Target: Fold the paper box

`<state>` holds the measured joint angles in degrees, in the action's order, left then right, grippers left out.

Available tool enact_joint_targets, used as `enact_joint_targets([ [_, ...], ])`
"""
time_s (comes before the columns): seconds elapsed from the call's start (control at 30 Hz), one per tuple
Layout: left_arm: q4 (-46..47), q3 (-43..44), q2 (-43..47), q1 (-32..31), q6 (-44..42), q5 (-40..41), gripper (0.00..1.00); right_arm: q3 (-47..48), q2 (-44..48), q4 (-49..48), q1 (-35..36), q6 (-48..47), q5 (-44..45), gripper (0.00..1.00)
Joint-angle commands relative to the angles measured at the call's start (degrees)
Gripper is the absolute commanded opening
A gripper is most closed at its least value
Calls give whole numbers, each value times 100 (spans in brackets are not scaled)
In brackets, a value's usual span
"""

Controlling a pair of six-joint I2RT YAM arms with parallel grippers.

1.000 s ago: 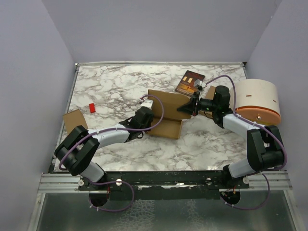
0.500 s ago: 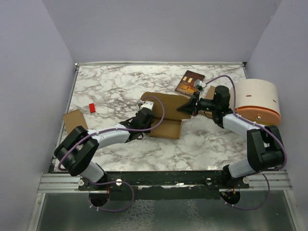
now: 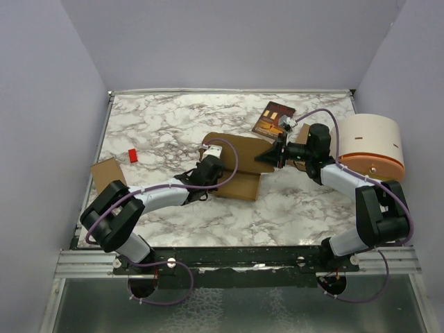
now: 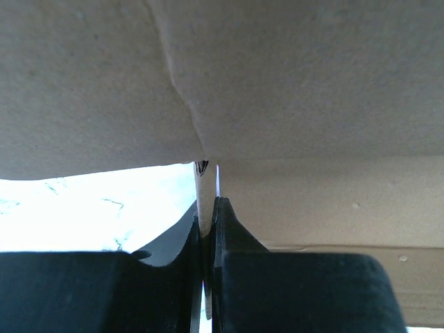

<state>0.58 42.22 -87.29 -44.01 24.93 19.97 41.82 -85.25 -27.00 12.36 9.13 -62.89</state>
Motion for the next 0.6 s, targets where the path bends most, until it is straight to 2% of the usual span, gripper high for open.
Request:
enact_joint_targets([
  [0.0,-427,-20,-121,9,-214,335,1,17,-22,-206,3,-69,-39,1],
  [0.17,-341,-20,56,11,-132,230,20,16,-22,-204,11,-78,-30,1],
  [0.57,-281,-73,529,8,32,104,44,23,-23,-183,8,-90,-39,1],
])
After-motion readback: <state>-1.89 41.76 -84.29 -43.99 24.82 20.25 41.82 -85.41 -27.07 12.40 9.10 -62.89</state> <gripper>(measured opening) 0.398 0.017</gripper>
